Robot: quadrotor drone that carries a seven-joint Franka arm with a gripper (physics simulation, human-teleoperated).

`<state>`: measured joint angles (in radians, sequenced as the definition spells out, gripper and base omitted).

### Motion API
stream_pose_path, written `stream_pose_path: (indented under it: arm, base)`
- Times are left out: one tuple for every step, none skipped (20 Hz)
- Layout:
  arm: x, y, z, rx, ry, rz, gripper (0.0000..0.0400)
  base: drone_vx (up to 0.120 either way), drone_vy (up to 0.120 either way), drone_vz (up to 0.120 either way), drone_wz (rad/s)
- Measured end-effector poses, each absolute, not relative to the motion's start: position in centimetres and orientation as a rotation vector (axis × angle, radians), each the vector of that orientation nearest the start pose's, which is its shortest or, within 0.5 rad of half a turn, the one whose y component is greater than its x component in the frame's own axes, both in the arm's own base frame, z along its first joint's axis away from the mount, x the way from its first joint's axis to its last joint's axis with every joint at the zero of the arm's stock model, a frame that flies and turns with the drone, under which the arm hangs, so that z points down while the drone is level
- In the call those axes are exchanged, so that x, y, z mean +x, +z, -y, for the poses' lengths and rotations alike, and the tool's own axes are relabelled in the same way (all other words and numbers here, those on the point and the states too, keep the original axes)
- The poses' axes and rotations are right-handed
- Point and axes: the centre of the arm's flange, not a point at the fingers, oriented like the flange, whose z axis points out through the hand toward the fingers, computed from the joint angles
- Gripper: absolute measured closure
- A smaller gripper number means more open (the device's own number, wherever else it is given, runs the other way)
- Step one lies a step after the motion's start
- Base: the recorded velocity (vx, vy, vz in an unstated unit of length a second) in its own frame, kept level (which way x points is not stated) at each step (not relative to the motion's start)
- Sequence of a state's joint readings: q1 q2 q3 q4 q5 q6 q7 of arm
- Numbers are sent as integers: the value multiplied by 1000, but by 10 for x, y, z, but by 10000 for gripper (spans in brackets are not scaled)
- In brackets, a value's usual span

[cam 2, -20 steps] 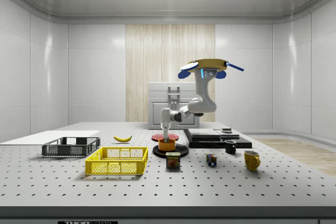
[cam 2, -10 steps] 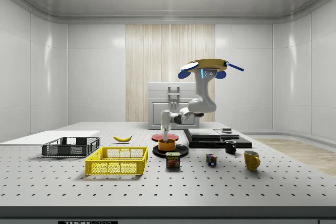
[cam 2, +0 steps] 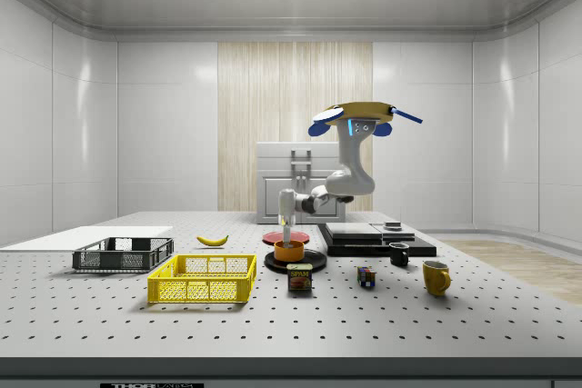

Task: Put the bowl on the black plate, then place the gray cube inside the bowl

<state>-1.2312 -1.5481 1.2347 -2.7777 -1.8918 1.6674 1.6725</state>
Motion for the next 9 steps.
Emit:
stream_pose_path:
  arm:
    - [324, 533, -10, 1, 786, 2, 10]
    - [324, 530, -10, 1, 786, 2, 8]
    - [324, 527, -10, 1, 786, 2, 6]
    - [324, 525, -10, 1, 786, 2, 5]
    - [324, 523, -10, 1, 786, 2, 4]
    - [324, 521, -10, 1, 786, 2, 3]
    - [324, 519, -10, 1, 786, 2, 2]
    - [324, 518, -10, 1, 786, 2, 2]
    - [324, 518, -10, 1, 786, 2, 2]
  base:
    - [0, 0, 0, 0]
    - [0, 0, 0, 0]
    - [0, 0, 0, 0]
    - [0, 0, 0, 0]
    - [0, 0, 0, 0]
    - [0, 0, 0, 0]
    - [0, 0, 0, 0]
    - [0, 0, 0, 0]
    - [0, 0, 0, 0]
